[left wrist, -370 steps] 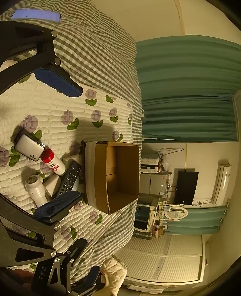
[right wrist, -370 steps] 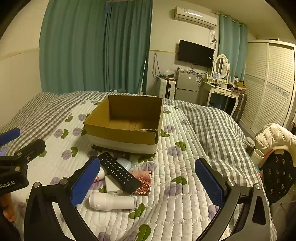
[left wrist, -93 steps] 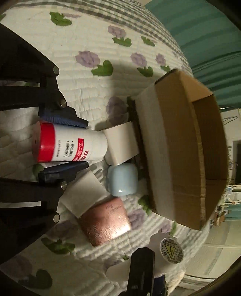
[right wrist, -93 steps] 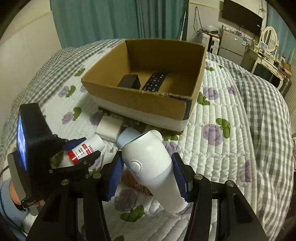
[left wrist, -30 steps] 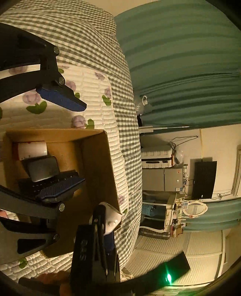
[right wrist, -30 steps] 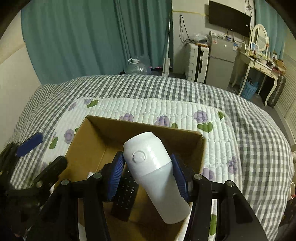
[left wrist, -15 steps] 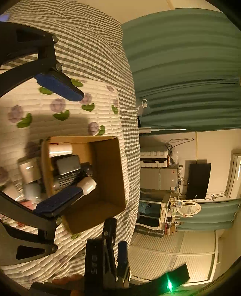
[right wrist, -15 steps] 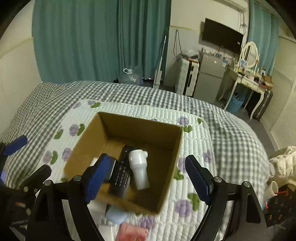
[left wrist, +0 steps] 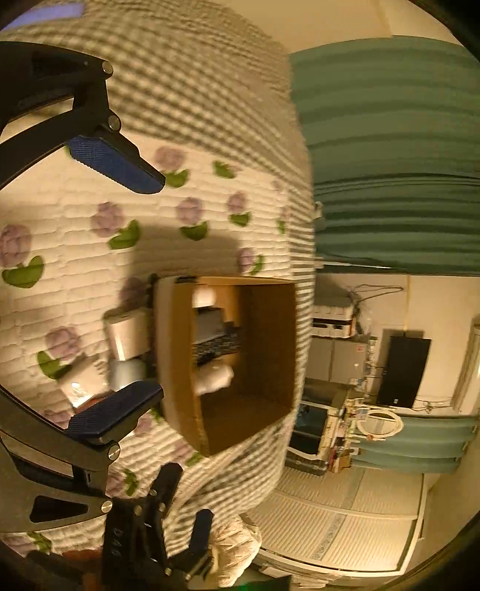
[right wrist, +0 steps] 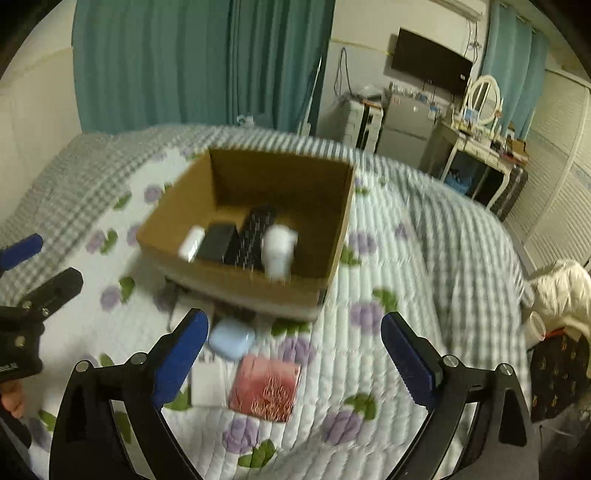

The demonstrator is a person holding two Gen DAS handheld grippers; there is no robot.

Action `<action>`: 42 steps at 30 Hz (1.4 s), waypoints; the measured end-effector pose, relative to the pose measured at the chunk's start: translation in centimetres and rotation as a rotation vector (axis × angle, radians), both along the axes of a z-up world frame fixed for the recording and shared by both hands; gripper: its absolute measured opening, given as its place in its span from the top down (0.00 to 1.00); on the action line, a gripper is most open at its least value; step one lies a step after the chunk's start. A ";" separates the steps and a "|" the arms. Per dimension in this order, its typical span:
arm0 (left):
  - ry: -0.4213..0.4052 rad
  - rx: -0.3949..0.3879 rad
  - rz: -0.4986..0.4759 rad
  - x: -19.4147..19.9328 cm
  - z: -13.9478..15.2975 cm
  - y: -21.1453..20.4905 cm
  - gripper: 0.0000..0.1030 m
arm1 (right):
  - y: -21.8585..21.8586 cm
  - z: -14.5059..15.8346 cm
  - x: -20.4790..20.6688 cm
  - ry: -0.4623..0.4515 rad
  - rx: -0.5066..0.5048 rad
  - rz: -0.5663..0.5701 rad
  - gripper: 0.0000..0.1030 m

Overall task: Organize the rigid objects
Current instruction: 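Grasp the white plug charger with the right tool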

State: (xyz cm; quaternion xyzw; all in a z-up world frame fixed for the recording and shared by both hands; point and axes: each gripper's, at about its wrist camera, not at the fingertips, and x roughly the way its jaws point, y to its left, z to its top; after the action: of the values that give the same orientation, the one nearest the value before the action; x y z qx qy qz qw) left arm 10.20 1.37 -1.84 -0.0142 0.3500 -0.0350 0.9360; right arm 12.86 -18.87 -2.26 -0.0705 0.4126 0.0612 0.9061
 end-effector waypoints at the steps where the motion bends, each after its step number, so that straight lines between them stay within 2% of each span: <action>1: 0.012 -0.002 0.006 0.0 -0.9 0.1 0.00 | 0.2 -1.0 -0.1 0.017 -0.002 -0.001 0.07; 4: 0.041 0.010 0.021 0.3 -3.0 0.3 0.00 | 1.4 -4.0 -0.3 0.068 -0.001 0.039 0.07; 7: 0.043 0.045 0.018 0.0 -4.8 0.4 0.00 | 3.0 -7.8 -0.4 0.166 0.063 0.105 0.08; 9: 0.053 0.073 0.023 -0.2 -5.7 0.5 0.00 | 4.1 -10.3 -0.4 0.228 0.058 0.138 0.10; 10: 0.052 0.080 0.018 -0.4 -6.2 0.5 0.00 | 4.4 -11.0 -0.4 0.248 0.053 0.150 0.17; 12: 0.057 0.084 0.010 -0.6 -6.8 0.7 0.00 | 5.1 -12.0 -0.2 0.283 0.070 0.181 0.24; 14: 0.074 0.083 0.011 -0.6 -7.3 0.8 0.00 | 5.6 -12.4 -0.1 0.290 0.076 0.204 0.25; 18: 0.080 0.080 0.007 -0.5 -7.5 0.8 0.00 | 6.3 -13.4 0.2 0.319 0.100 0.238 0.41; 20: 0.085 0.086 0.010 -0.6 -7.6 0.7 0.00 | 6.4 -14.0 0.2 0.333 0.089 0.238 0.42; 21: 0.088 0.088 0.012 -0.5 -7.6 0.7 0.00 | 6.1 -14.0 0.2 0.331 0.098 0.226 0.48; 22: 0.094 0.086 0.012 -0.5 -7.7 0.7 0.00 | 5.8 -13.8 0.3 0.324 0.101 0.208 0.62; 23: 0.100 0.081 0.011 -0.3 -7.7 0.6 0.00 | 5.5 -13.5 0.2 0.316 0.122 0.199 0.62; 26: 0.117 0.089 0.008 0.0 -7.7 0.2 0.00 | 4.1 -10.9 -0.9 0.205 0.111 0.151 0.62; 28: 0.133 0.080 -0.002 0.4 -7.6 -0.3 0.00 | 3.0 -9.2 -0.8 0.176 0.135 0.137 0.62; 33: 0.162 0.085 -0.001 2.3 -7.9 -2.6 0.00 | 0.0 -6.3 0.7 0.129 0.059 0.098 0.62; 37: 0.193 0.075 0.012 4.4 -9.3 -4.5 0.00 | -1.5 -6.0 1.7 0.111 0.041 0.074 0.62; 39: 0.212 0.073 0.012 5.4 -10.2 -5.3 0.00 | -2.0 -6.9 1.7 0.121 0.067 0.070 0.62; 42: 0.235 0.116 0.003 6.4 -11.6 -6.4 0.03 | -2.5 -8.1 1.8 0.149 0.092 0.062 0.62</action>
State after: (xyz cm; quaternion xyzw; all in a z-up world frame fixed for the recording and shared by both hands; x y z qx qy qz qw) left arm 16.56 -5.04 -13.40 0.0352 0.4588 -0.0112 0.8878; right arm 14.63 -21.42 -10.34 -0.0368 0.4732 0.1131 0.8729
